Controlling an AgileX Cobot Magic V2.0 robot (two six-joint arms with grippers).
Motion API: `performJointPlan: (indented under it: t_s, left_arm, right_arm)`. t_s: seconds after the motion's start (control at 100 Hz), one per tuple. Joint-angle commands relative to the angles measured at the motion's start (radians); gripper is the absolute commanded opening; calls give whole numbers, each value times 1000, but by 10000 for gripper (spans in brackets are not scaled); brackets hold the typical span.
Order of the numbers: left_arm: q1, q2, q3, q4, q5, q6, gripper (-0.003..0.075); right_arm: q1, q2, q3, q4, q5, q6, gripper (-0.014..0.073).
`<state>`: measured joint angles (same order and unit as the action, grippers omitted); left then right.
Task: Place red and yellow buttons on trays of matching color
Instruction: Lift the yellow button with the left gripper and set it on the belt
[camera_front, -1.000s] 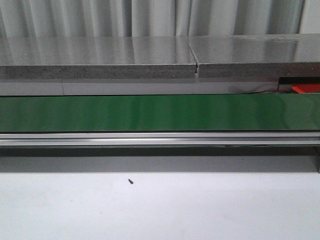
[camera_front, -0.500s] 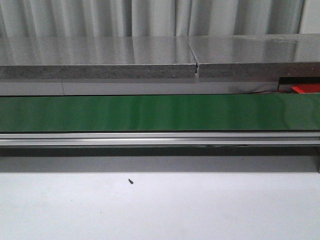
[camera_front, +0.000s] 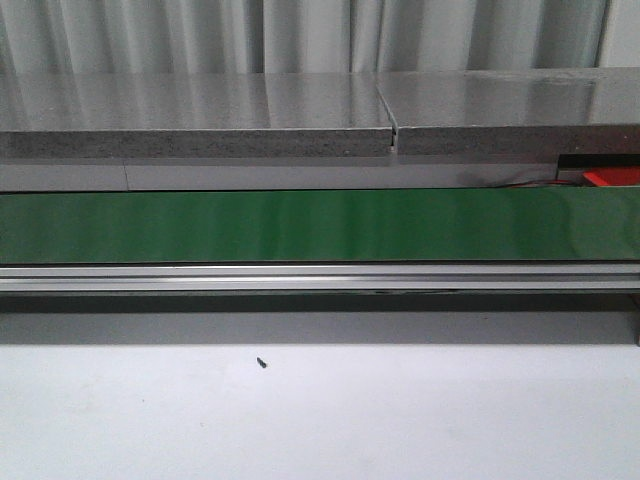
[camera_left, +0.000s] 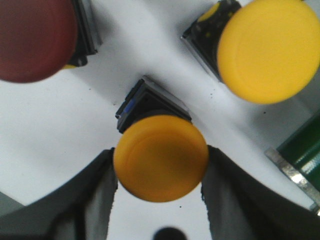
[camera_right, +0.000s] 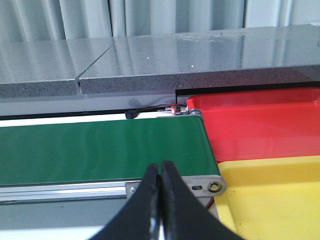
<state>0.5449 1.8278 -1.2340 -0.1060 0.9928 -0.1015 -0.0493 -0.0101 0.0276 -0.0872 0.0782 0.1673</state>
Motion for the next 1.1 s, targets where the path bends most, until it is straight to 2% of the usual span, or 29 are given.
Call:
performJointPlan:
  t_s: [0.0,0.3,0.51,0.78,1.09]
  left_arm:
    - [4,-44,-29,-5,-14,-12,282]
    - [4,-88,-29,-5,-31,-12,262]
    - [2,-171,-29,-5,50,-10,262]
    - [0,-285,-30,-12,79,1,262]
    - [-112,-298,-133,-12,126,1,262]
  right_arm:
    - [-1,-22,-15,-12,-78,0,-67]
    - [-1,-22,-15,-12,-78,0,-67]
    - [-1,-22,-15,-12,-78,0,-67]
    - [-1,-22,-15,-12,-78,0,-67]
    - [-1,-22,-15,-12,-78,0,-67]
